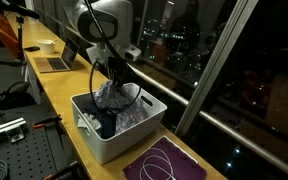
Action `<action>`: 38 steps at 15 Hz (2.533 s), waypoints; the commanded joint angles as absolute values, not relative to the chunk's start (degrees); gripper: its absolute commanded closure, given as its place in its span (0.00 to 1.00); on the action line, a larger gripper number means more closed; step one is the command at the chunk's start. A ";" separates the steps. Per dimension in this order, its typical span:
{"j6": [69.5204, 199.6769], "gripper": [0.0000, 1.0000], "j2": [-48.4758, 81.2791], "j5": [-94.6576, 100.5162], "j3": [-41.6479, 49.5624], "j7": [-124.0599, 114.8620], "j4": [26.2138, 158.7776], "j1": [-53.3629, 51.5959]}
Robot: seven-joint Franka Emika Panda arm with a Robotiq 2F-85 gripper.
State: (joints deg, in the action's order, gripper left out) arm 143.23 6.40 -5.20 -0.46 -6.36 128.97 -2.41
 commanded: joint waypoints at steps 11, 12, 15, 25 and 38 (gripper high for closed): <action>124.72 0.97 -27.61 -5.96 -2.98 -5.11 122.02 -3.75; 123.07 0.97 -28.29 -5.58 -3.85 -5.37 119.49 -4.17; 116.71 0.97 -27.75 -5.67 -7.04 -6.49 109.76 -5.89; 109.55 0.97 -7.72 -3.70 -25.46 -16.90 90.37 -13.42; 113.96 0.97 7.73 -2.95 -19.79 -16.06 97.62 -17.18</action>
